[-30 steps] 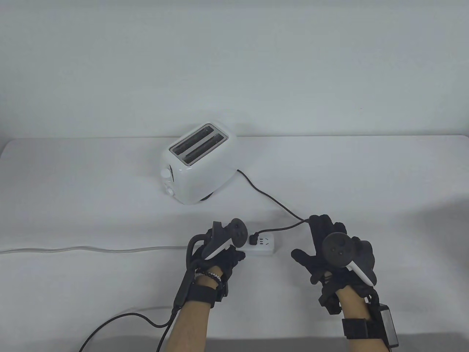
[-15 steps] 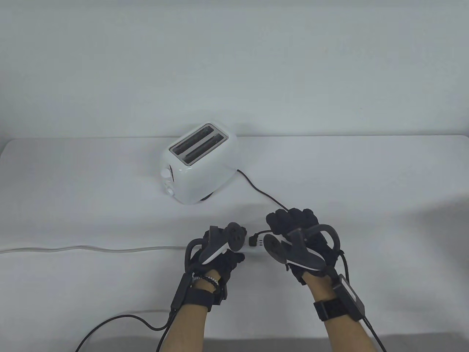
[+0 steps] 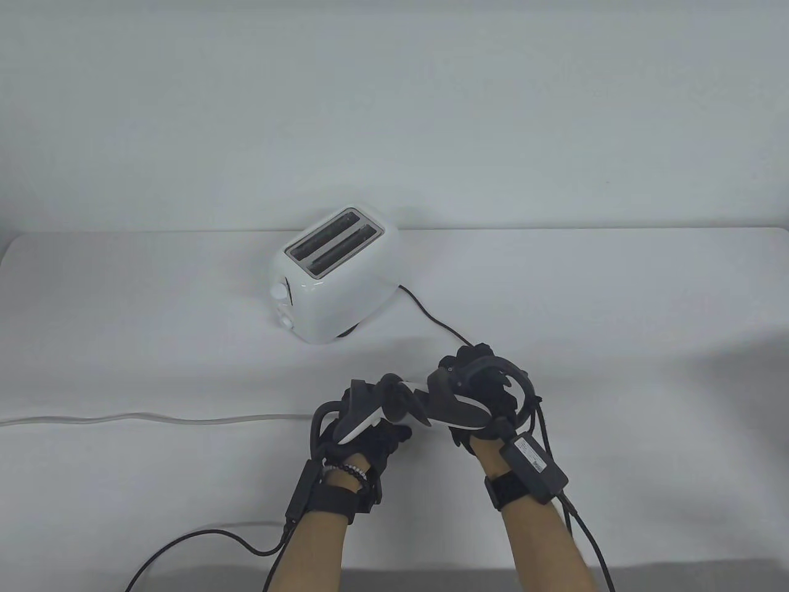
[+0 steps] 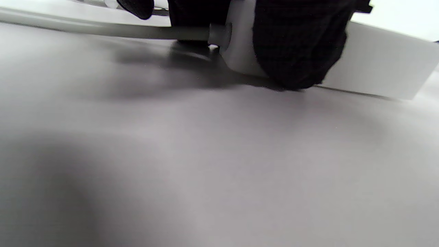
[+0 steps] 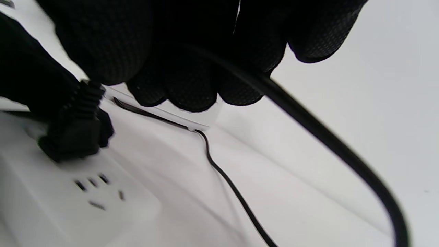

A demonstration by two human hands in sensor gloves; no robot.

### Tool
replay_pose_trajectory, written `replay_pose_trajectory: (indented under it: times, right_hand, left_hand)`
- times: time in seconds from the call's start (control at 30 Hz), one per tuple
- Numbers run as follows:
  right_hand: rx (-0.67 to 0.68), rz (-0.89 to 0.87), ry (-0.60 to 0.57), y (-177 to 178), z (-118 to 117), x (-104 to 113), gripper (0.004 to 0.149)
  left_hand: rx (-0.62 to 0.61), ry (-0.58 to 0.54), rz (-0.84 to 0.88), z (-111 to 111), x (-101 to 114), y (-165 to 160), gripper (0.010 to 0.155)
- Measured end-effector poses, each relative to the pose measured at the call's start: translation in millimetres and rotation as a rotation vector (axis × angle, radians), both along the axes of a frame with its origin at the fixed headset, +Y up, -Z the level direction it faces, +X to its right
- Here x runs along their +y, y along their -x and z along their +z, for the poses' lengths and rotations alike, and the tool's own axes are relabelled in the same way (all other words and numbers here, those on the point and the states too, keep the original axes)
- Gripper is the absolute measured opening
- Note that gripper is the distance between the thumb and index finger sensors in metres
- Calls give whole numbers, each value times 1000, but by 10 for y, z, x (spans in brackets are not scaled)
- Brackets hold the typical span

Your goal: Unplug the toaster

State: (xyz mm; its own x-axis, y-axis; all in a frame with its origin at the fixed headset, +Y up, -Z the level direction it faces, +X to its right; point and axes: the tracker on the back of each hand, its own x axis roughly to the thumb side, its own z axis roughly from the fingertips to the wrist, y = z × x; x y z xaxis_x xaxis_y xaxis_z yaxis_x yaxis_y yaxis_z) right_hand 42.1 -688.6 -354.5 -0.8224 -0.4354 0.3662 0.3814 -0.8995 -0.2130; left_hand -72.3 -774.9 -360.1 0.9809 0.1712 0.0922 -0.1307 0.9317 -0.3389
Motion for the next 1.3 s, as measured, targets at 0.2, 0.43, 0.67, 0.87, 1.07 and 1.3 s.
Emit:
replay_pose_trajectory:
  times: [0.2, 0.43, 0.67, 0.87, 1.07, 1.3]
  right_hand:
    - [25, 30, -45, -2, -19, 187, 40]
    - [-95, -99, -104, -516, 15, 492, 44]
    - [-386, -315, -106, -1431, -17, 551, 45]
    - [-620, -511, -90, -2041, -48, 366, 45]
    - [-813, -645, -53, -2407, -143, 176, 45]
    - [-956, -437, -3, -2583, -371, -154, 44]
  left_hand:
    - [1, 3, 1, -3, -2, 2, 80]
    - [2, 2, 0, -5, -3, 4, 80]
    - [2, 1, -1, -5, -3, 3, 80]
    - [1, 0, -4, -6, -4, 1, 80]
    - [-1, -1, -5, -7, -5, -2, 80]
    - [-4, -2, -9, -9, -5, -5, 80]
